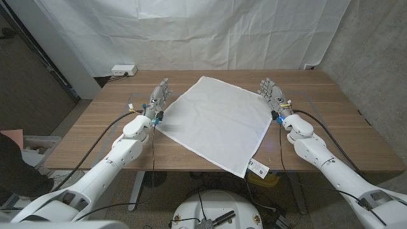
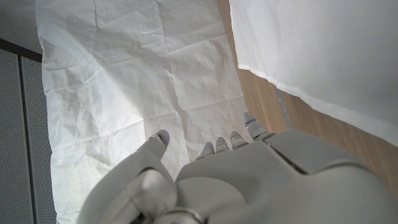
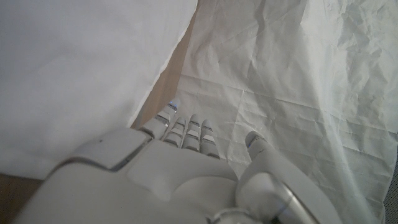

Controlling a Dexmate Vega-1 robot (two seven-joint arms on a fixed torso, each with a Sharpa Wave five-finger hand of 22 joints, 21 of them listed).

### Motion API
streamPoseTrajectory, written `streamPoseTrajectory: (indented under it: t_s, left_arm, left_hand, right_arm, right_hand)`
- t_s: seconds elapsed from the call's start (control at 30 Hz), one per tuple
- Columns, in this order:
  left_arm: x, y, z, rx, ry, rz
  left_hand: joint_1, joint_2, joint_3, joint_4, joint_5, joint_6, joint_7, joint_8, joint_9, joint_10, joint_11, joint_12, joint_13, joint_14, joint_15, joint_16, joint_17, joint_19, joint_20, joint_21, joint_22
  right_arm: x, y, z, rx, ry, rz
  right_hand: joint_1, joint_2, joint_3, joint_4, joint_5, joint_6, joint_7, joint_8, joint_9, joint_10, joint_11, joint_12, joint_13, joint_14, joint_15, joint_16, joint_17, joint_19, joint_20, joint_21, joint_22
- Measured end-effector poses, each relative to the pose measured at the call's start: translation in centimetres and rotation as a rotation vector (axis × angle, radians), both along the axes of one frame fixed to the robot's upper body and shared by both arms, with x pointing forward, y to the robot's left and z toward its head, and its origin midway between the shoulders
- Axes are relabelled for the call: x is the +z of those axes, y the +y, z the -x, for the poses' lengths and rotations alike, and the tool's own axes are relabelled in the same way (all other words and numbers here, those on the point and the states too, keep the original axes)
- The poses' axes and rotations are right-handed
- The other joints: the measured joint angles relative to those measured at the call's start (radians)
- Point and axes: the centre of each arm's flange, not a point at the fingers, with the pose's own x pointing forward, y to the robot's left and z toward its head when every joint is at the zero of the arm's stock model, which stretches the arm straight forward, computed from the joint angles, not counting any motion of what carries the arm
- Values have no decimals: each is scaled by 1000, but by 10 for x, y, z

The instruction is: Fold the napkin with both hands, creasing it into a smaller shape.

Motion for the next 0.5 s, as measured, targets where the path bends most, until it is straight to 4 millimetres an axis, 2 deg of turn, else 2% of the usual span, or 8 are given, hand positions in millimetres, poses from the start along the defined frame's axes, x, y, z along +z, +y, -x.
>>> streamPoseTrajectory:
  t_s: [0.2, 0.3, 0.37, 0.5]
  left_arm:
    - [-2, 0, 1, 19, -1, -40]
    - [-3, -1, 3, 36, -1, -73]
    - [-4, -2, 4, 52, 2, -94]
    - [-5, -2, 11, 112, -1, -168]
  left_hand:
    - [2, 2, 2, -1, 0, 0, 0, 0, 0, 0, 0, 0, 4, 0, 0, 0, 0, 0, 0, 0, 0]
    - [2, 2, 15, -6, 0, 2, -12, 6, 0, 1, -1, 11, 2, 0, 0, 8, -1, 0, 0, 0, 0]
    - [2, 2, 23, -14, 0, 27, -28, 12, 0, 25, -8, 20, 2, -5, -5, 11, -2, 0, 0, 0, 0]
    - [2, 2, 38, -29, -4, 86, -38, 19, -3, 86, -13, 30, 2, 34, -10, 14, -7, -5, 5, -3, 0]
  right_arm:
    - [0, 2, 2, -11, -2, 7]
    - [0, 3, 3, -15, -5, 9]
    - [0, 4, 4, -17, -4, 10]
    - [0, 4, 5, -24, -6, 10]
  right_hand:
    - [0, 0, 2, -2, 0, 0, 0, 0, 0, 2, 2, 0, 0, 0, 0, 0, 0, 0, 0, 0, 0]
    - [0, 0, 7, -1, 0, 0, 0, 0, 0, 3, 3, 0, 0, 0, 0, 0, 0, 0, 0, 0, 0]
    - [0, 0, 8, 0, 0, 0, 0, 0, 0, 4, 3, 0, 0, 0, 0, 0, 0, 0, 0, 0, 0]
    - [0, 0, 11, -3, 0, 0, 0, 0, 0, 9, -2, 0, 0, 0, 0, 0, -3, 0, 0, 0, 0]
